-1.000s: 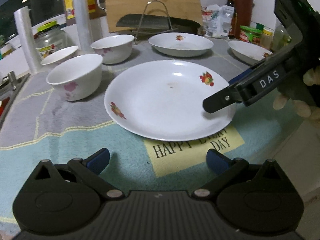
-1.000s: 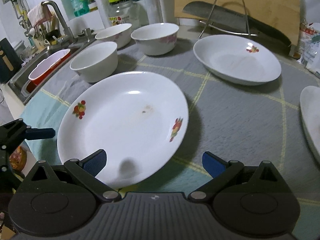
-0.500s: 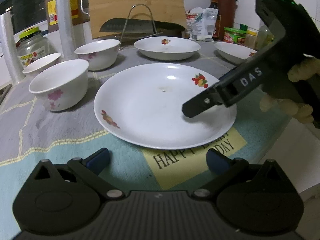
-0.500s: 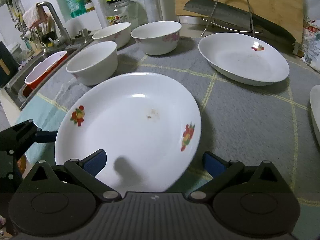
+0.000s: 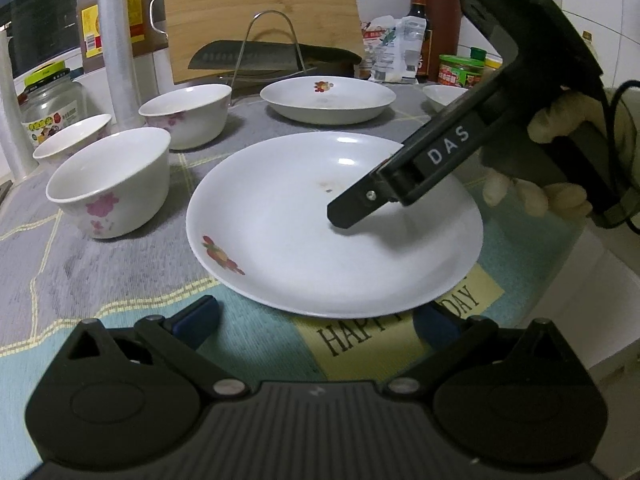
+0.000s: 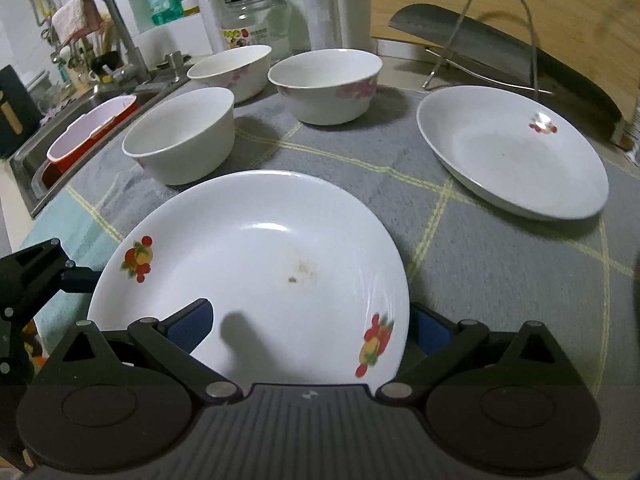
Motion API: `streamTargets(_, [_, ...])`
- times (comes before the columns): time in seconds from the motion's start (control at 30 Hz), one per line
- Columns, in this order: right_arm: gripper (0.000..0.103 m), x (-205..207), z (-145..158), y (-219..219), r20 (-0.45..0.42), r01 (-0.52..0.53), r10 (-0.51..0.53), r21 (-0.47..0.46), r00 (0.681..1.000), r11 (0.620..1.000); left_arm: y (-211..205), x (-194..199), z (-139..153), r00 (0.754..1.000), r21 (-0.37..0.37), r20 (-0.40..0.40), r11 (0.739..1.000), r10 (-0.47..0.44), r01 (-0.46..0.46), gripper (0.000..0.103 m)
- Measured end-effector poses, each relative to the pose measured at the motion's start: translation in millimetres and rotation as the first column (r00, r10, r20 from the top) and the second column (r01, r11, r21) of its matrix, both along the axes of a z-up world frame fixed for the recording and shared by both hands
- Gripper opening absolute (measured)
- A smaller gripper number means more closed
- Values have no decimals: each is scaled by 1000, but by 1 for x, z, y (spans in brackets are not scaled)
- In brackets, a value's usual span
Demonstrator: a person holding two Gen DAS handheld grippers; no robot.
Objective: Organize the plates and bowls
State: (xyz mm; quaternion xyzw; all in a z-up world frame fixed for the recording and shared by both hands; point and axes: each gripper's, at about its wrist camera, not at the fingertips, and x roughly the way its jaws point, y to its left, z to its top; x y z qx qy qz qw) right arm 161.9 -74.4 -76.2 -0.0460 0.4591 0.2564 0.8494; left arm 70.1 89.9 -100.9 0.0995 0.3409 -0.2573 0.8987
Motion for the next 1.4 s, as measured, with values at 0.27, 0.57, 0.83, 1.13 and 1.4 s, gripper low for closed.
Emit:
streamTargets(0.27, [103, 14, 0, -4, -27, -41, 42, 26, 999, 999, 0, 3, 0, 1000, 7, -8, 1000, -22, 22, 103])
streamTargets(0.57, [103, 29, 5, -8, -108, -81, 91, 89, 990, 993, 3, 8, 0, 997, 6, -4, 997, -79, 79, 103])
streamTargets(0.83, [103, 40, 6, -8, -167, -114, 131, 107, 977, 988, 5, 13, 0, 991, 5, -3, 991, -132, 132, 103])
streamTargets(1.13, [103, 50, 6, -7, -215, -150, 177, 137, 960, 979, 4, 13, 2, 987, 6, -9, 987, -162, 162, 103])
streamTargets(1.4, [103, 55, 7, -2, -255, -179, 214, 151, 943, 972, 4, 13, 3, 987, 25, -4, 987, -160, 160, 103])
